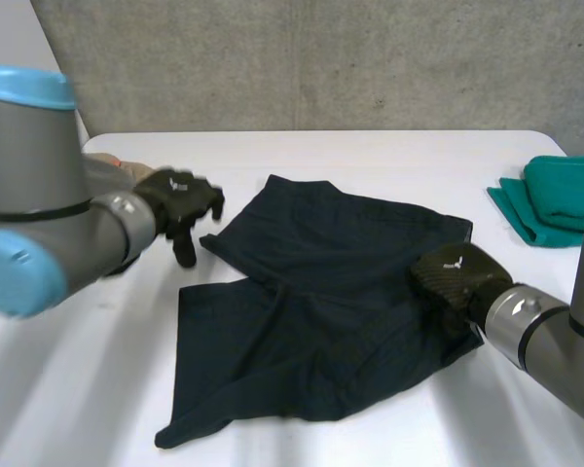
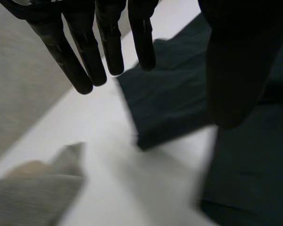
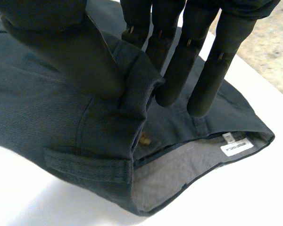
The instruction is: Fold the laundry.
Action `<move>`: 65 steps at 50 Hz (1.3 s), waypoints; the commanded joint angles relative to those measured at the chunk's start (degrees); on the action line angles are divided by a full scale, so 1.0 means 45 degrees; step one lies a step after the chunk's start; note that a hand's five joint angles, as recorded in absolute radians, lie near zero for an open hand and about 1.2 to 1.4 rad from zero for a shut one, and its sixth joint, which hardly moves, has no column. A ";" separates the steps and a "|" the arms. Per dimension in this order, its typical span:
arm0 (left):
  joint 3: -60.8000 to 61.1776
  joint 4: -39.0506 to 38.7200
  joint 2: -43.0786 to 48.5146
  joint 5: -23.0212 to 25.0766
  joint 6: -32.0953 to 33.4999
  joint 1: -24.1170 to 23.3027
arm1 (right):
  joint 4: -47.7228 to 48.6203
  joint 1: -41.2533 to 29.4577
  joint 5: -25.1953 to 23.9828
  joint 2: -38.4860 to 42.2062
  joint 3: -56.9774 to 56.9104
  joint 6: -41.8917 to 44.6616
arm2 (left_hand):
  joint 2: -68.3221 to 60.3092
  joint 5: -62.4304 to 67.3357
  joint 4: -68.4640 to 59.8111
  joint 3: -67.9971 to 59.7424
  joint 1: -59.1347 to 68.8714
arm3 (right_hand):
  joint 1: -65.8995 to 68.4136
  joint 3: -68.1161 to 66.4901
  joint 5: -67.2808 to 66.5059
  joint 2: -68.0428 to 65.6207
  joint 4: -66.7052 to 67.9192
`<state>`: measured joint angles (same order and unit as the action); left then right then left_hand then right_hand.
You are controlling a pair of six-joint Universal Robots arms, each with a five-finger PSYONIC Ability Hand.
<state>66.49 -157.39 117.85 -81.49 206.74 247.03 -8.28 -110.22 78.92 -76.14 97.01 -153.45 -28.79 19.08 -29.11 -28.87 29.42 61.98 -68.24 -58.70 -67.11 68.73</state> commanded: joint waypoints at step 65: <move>-0.7171 0.1402 0.4158 0.0357 0.2573 -0.1632 | 0.0469 0.2462 0.1170 0.2369 -0.2554 0.1013 | -1.1381 1.1316 -1.1310 -1.1363 1.1240 | 0.4004 -0.2613 -0.2511 -0.2865 0.2504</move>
<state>52.35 -147.38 124.27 -77.42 220.68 242.35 -17.45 -98.93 75.96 -68.04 85.93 -147.88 -68.55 57.38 -68.61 -68.15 66.32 61.96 -68.25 -58.71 -67.37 68.73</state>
